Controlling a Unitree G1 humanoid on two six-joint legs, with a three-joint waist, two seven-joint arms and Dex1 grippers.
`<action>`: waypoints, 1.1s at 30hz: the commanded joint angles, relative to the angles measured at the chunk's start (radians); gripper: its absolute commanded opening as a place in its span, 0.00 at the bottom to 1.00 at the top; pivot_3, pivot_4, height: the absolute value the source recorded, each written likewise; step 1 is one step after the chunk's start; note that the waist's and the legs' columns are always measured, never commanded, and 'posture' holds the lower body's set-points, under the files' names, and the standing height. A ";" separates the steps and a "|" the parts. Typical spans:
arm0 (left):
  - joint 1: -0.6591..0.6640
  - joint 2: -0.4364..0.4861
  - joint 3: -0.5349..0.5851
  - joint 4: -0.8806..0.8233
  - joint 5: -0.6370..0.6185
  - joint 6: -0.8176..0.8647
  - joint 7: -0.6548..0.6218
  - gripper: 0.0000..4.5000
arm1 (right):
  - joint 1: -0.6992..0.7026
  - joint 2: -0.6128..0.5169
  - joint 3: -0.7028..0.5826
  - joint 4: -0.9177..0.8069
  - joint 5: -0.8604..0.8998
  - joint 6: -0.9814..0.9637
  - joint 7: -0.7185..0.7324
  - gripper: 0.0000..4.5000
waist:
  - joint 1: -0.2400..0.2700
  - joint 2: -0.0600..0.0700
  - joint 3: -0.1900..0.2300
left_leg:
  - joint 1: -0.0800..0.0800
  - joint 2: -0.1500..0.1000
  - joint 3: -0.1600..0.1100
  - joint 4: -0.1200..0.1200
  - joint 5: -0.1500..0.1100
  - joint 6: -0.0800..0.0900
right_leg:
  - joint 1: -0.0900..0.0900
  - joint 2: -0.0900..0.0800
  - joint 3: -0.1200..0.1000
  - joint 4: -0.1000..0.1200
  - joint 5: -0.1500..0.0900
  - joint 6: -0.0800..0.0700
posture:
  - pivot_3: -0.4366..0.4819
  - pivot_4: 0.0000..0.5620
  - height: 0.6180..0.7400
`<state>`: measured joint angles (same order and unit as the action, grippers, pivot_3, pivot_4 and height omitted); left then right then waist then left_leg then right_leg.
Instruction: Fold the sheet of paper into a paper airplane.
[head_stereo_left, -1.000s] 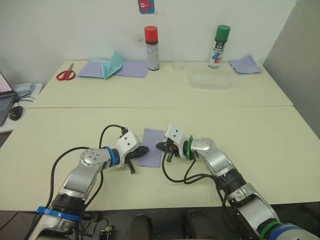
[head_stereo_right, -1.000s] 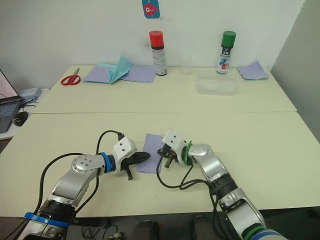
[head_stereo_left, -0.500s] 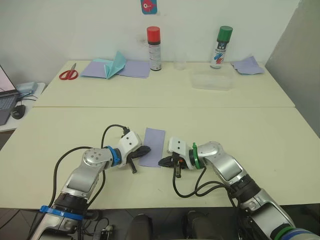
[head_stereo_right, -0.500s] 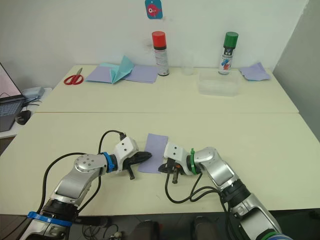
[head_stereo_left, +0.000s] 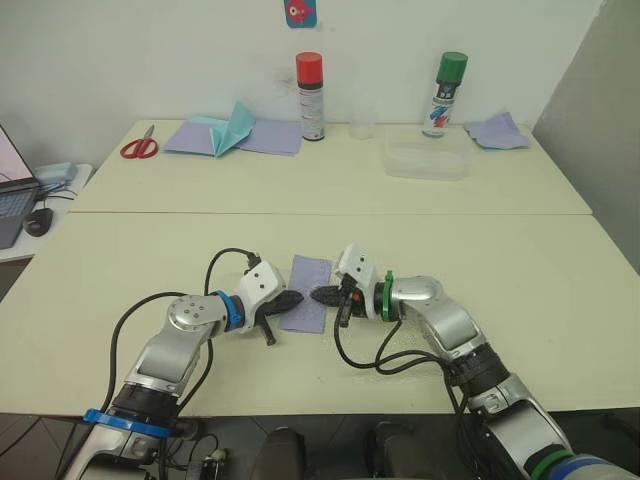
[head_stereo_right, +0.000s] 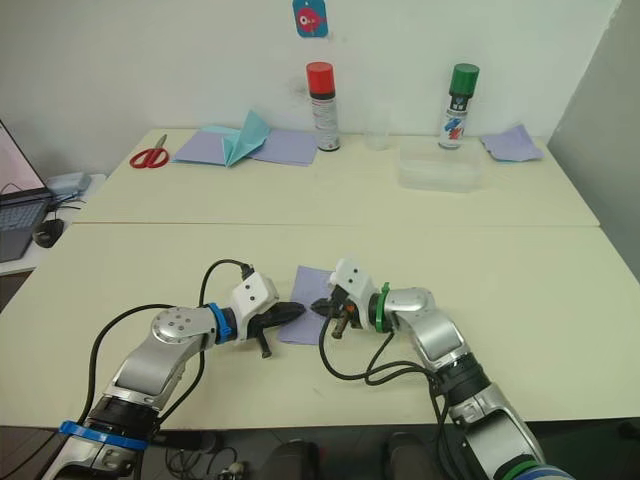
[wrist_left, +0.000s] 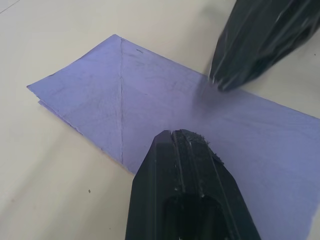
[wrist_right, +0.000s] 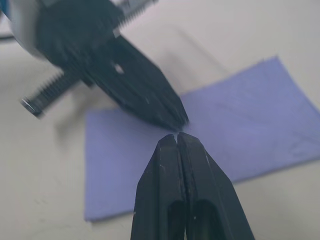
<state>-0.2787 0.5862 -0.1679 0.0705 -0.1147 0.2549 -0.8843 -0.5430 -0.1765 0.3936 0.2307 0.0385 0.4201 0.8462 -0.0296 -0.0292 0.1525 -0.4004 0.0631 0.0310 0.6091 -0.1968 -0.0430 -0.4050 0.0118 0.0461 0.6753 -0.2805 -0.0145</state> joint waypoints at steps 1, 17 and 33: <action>0.029 0.001 -0.036 0.057 0.044 0.032 0.011 0.00 | -0.010 0.000 0.013 0.016 -0.037 -0.025 -0.033 0.01 | 0.000 0.000 0.000 | 0.000 0.000 0.000 0.000 0.000 0.000 | 0.000 0.000 0.000 0.000 0.000 0.000 | 0.48 0.27 1.00; 0.083 0.016 0.122 -0.087 -0.095 0.143 0.032 0.00 | -0.006 0.009 0.033 0.062 -0.056 -0.047 -0.052 0.01 | -0.007 -0.001 0.001 | 0.001 0.001 -0.001 0.000 0.000 0.000 | -0.001 0.001 0.000 0.001 0.000 0.000 | 0.48 0.27 1.00; 0.110 0.009 0.204 -0.133 -0.187 0.201 0.059 0.00 | -0.014 0.011 0.034 0.065 -0.048 -0.057 -0.044 0.01 | -0.009 -0.004 0.007 | 0.000 0.002 -0.001 -0.002 0.000 0.000 | -0.002 0.001 0.001 0.000 -0.001 -0.001 | 0.48 0.27 1.00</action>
<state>-0.1551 0.5966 0.0449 -0.0280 -0.2908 0.4544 -0.8198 -0.5581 -0.1556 0.4237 0.2622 0.0121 0.3541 0.8092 -0.0386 -0.0329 0.1591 -0.4002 0.0653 0.0296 0.6076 -0.1969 -0.0432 -0.4068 0.0129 0.0465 0.6757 -0.2812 -0.0158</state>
